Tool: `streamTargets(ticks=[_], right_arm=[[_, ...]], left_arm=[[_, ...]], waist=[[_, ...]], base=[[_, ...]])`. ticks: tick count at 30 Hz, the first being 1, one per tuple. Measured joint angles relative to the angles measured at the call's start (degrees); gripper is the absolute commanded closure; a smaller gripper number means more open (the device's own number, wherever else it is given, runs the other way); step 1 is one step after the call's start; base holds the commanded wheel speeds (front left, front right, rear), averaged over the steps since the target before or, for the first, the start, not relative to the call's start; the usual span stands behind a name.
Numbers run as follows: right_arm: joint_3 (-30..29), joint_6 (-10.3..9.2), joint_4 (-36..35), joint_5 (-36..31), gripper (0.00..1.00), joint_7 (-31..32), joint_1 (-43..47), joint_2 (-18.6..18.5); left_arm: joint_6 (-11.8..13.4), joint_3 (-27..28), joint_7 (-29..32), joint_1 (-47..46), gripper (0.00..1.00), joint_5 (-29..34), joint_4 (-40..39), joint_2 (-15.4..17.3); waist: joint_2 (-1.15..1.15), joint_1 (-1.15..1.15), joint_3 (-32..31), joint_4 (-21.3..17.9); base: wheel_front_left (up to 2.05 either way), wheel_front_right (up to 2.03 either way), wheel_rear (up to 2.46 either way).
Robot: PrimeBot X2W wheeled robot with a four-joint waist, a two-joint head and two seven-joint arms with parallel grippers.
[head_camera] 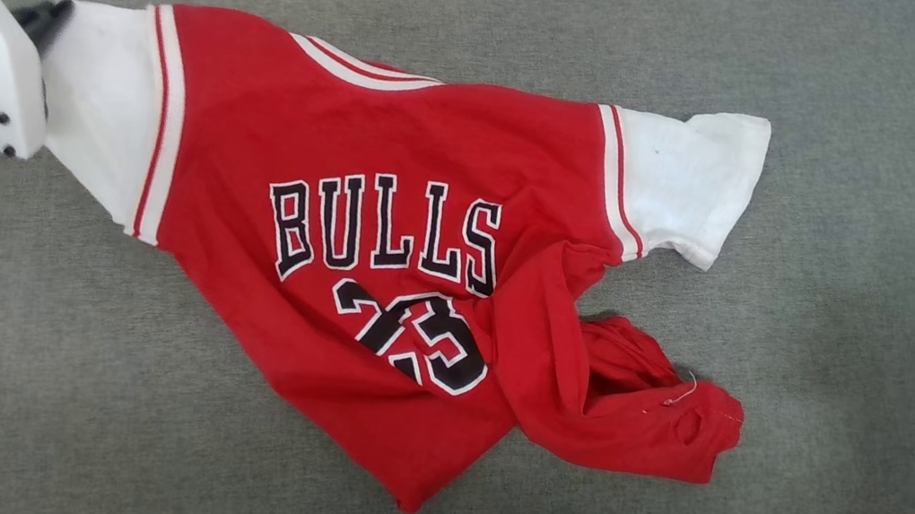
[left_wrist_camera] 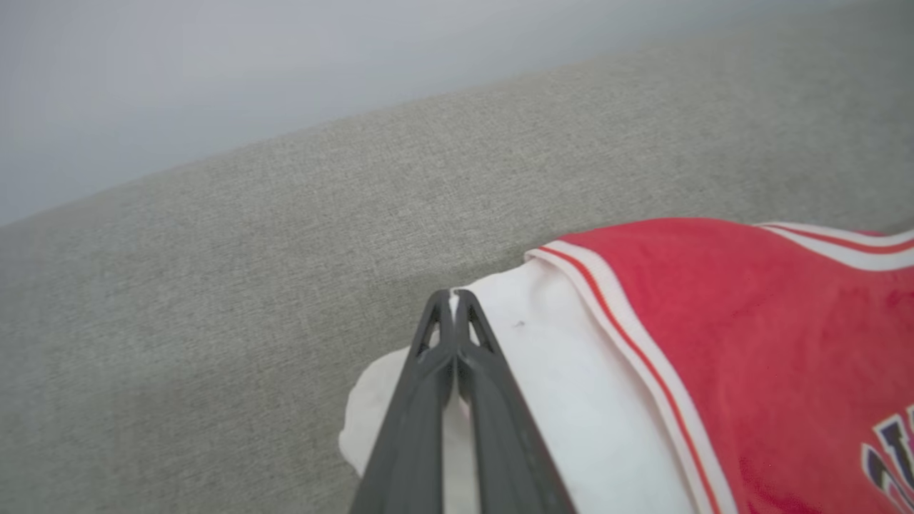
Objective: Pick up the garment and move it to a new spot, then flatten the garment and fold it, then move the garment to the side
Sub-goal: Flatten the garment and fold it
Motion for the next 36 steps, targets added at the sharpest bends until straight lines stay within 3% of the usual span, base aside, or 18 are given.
streamTargets(ticks=[1, 2, 3, 8, 14, 19, 27, 30, 36], right_arm=[[0.36, 0.00, -0.12, -0.01, 0.00, 0.46, -0.23, -0.19], [0.73, 0.00, -0.22, -0.07, 0.00, 0.83, -0.50, -0.53], [1.18, 0.00, -0.26, -0.31, 0.00, 1.43, -0.89, -1.14], [4.78, 0.00, -0.25, -1.54, 0.00, 5.01, -3.33, -4.69], [12.11, 0.00, 0.78, -0.51, 0.00, 12.66, -9.12, -12.30], [20.68, 0.00, 1.25, 2.53, 0.00, 19.03, -15.59, -19.63], [32.88, 0.00, 5.84, 7.94, 0.00, 25.66, -26.88, -27.94], [38.51, 0.00, 6.64, 8.32, 0.00, 27.62, -30.53, -30.25], [47.12, 0.00, 10.32, 9.36, 0.00, 28.98, -37.17, -33.34]], left_arm=[[-0.09, -0.04, -0.71, 0.36, 0.39, -0.01, 0.21, -0.20], [-0.12, 0.09, -1.64, 0.75, 0.03, -0.09, 0.57, -0.21], [-0.24, 0.27, -2.70, 1.07, 0.00, -0.37, 0.79, -0.31], [-0.09, 1.26, -9.29, 3.14, 0.00, -0.41, 0.78, -1.31], [1.97, 4.36, -23.02, 10.05, 0.00, -2.31, -1.15, -7.02], [4.47, 6.49, -26.76, 16.19, 0.00, -0.43, -4.50, -12.37], [9.45, 19.69, -26.96, 30.33, 0.00, 16.73, -20.42, -20.64], [9.93, 24.24, -26.97, 35.50, 0.00, 22.81, -26.14, -23.97], [7.95, 28.76, -26.98, 42.45, 0.00, 30.18, -31.78, -29.85]], waist=[[0.00, 0.00, -0.09, 0.23], [0.00, 0.00, -0.20, 0.45], [0.00, 0.00, -0.34, 0.70], [0.00, 0.00, -1.07, 1.91], [0.00, 0.00, -2.20, 5.22], [0.00, 0.00, -2.66, 8.91], [0.00, 0.00, -1.95, 14.88], [0.00, 0.00, -1.24, 16.87], [0.00, 0.00, 0.70, 20.13]], base=[[0.00, 0.00, 0.00], [0.00, 0.00, 0.00], [0.00, 0.00, 0.00], [0.00, 0.00, 0.00], [0.00, 0.00, 0.00], [0.00, 0.00, 0.00], [0.00, 0.00, 0.00], [0.00, 0.00, 0.00], [0.00, 0.00, 0.00]])
